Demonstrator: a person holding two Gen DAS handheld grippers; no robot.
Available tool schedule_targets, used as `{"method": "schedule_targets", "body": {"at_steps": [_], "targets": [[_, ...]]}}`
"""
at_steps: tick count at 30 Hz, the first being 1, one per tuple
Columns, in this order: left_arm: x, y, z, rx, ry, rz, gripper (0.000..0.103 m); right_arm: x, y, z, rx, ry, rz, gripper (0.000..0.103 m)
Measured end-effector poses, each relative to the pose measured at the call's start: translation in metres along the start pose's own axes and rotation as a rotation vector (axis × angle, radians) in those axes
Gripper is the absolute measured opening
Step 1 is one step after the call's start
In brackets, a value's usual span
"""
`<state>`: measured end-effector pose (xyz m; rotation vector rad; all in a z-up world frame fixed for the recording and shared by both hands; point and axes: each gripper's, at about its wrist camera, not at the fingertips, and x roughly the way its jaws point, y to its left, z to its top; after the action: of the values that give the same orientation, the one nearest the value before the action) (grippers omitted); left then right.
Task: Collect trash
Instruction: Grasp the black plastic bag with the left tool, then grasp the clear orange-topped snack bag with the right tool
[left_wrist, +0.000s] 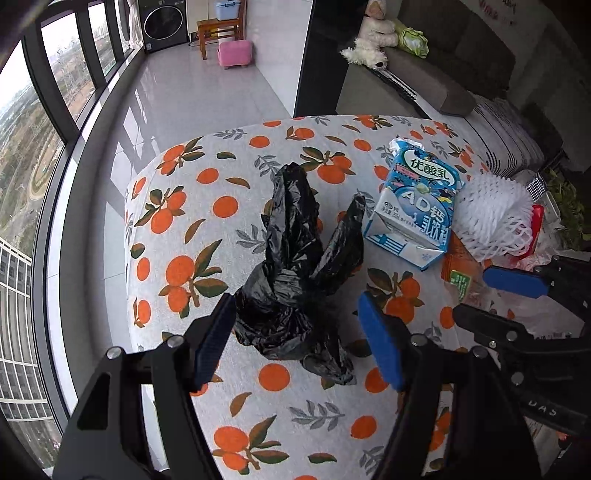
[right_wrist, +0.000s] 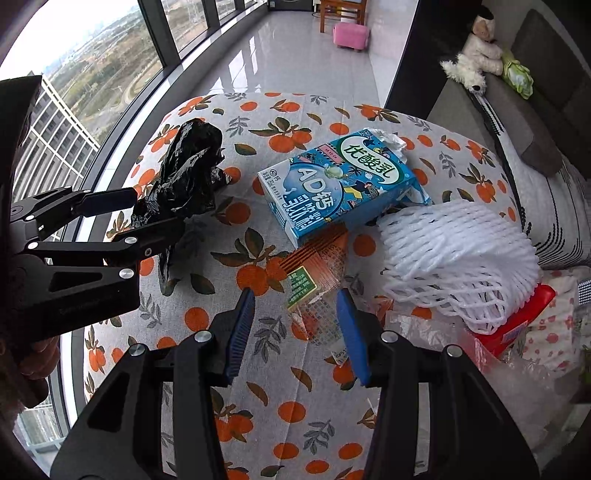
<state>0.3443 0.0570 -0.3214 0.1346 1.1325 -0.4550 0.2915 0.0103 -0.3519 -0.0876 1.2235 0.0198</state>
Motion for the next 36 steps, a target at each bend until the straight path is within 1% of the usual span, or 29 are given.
{"method": "schedule_targets", "body": {"at_steps": [2, 3, 5, 6, 10, 11, 12, 13, 14, 16, 21, 28, 33, 36], "targets": [[0.009, -0.003, -0.001, 0.017, 0.010, -0.003, 0.069, 0.004, 0.001, 0.002, -0.009, 0.008, -0.014, 0.045], [0.011, -0.005, -0.002, 0.026, 0.012, -0.001, 0.067, 0.005, 0.001, 0.003, -0.013, 0.009, -0.017, 0.045], [0.012, -0.010, -0.005, 0.042, 0.011, -0.007, 0.055, 0.007, 0.002, 0.004, -0.017, 0.007, -0.022, 0.045], [0.013, -0.013, -0.007, 0.052, 0.017, -0.015, 0.046, 0.009, 0.002, 0.005, -0.018, 0.010, -0.023, 0.045], [0.010, -0.022, -0.015, 0.092, 0.014, -0.012, 0.030, 0.023, -0.004, 0.003, 0.018, 0.053, 0.002, 0.044], [0.009, -0.023, -0.017, 0.097, 0.013, -0.016, 0.029, 0.025, -0.006, 0.002, 0.022, 0.058, 0.009, 0.042], [0.007, -0.024, -0.019, 0.103, 0.010, -0.022, 0.026, 0.027, -0.006, 0.000, 0.018, 0.062, 0.032, 0.028], [0.005, -0.026, -0.021, 0.111, 0.006, -0.024, 0.024, 0.027, -0.006, -0.001, 0.021, 0.072, 0.032, 0.011], [0.003, -0.027, -0.023, 0.116, 0.000, -0.022, 0.023, 0.027, -0.006, -0.002, 0.023, 0.074, 0.044, 0.005], [0.000, -0.030, -0.026, 0.119, -0.006, -0.027, 0.021, 0.022, -0.005, -0.003, 0.027, 0.064, 0.059, 0.001], [-0.011, -0.036, -0.030, 0.115, -0.028, -0.030, 0.020, 0.007, -0.007, -0.005, 0.036, 0.041, 0.093, 0.000], [-0.032, -0.040, -0.037, 0.076, -0.057, -0.020, 0.019, -0.010, -0.006, -0.005, 0.022, 0.019, 0.145, 0.000], [-0.048, -0.041, -0.053, 0.026, -0.064, 0.001, 0.019, -0.020, -0.002, -0.010, -0.003, 0.011, 0.178, 0.000], [-0.056, -0.043, -0.066, -0.007, -0.063, 0.021, 0.019, -0.028, 0.001, -0.015, -0.034, 0.001, 0.182, 0.000]]}}
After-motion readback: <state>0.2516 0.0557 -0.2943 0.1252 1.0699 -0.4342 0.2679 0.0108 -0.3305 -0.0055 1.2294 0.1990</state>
